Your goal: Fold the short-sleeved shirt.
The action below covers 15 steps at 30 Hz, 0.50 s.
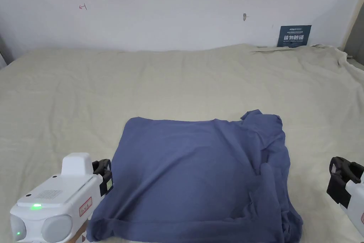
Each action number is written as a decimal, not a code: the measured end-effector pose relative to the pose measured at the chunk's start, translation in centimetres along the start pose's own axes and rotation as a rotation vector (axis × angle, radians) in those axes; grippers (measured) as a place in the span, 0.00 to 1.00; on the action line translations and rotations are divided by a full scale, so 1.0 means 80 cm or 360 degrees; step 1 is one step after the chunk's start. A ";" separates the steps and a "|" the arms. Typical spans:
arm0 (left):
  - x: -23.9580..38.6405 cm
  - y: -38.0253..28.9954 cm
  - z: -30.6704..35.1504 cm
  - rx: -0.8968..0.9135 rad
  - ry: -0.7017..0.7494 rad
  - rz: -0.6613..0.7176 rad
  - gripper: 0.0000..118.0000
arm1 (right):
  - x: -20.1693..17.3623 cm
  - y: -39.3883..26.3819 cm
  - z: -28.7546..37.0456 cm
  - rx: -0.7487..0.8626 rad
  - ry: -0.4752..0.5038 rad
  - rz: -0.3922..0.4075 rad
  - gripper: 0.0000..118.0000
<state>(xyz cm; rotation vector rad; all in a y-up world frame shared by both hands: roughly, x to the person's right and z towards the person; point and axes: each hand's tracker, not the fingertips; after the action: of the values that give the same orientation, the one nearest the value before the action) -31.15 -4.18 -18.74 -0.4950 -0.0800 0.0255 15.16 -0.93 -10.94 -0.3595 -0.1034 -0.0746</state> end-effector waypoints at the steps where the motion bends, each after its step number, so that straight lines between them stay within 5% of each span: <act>1: -0.002 -0.001 -0.001 -0.0027 0.0001 0.0009 0.00 | -0.001 0.002 0.001 -0.0002 0.0001 -0.0004 0.00; 9: -0.026 -0.022 -0.018 -0.0293 0.0037 0.0032 0.04 | 0.001 -0.001 0.004 -0.0033 0.0013 -0.0028 0.00; 11: -0.034 -0.031 -0.027 -0.0373 0.0060 0.0064 0.24 | 0.001 -0.003 0.003 -0.0047 0.0019 -0.0034 0.00; 13: -0.041 -0.043 -0.037 -0.0455 0.0085 0.0079 0.68 | 0.001 -0.006 0.002 -0.0062 0.0023 -0.0041 0.00; 15: -0.047 -0.057 -0.051 -0.0569 0.0134 0.0102 0.86 | 0.000 -0.009 0.000 -0.0078 0.0027 -0.0048 0.00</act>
<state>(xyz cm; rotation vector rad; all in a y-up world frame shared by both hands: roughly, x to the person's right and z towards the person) -34.56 -10.28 -20.44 -0.8550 0.0149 0.0537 15.11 -1.58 -10.69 -0.4061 -0.0903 -0.1100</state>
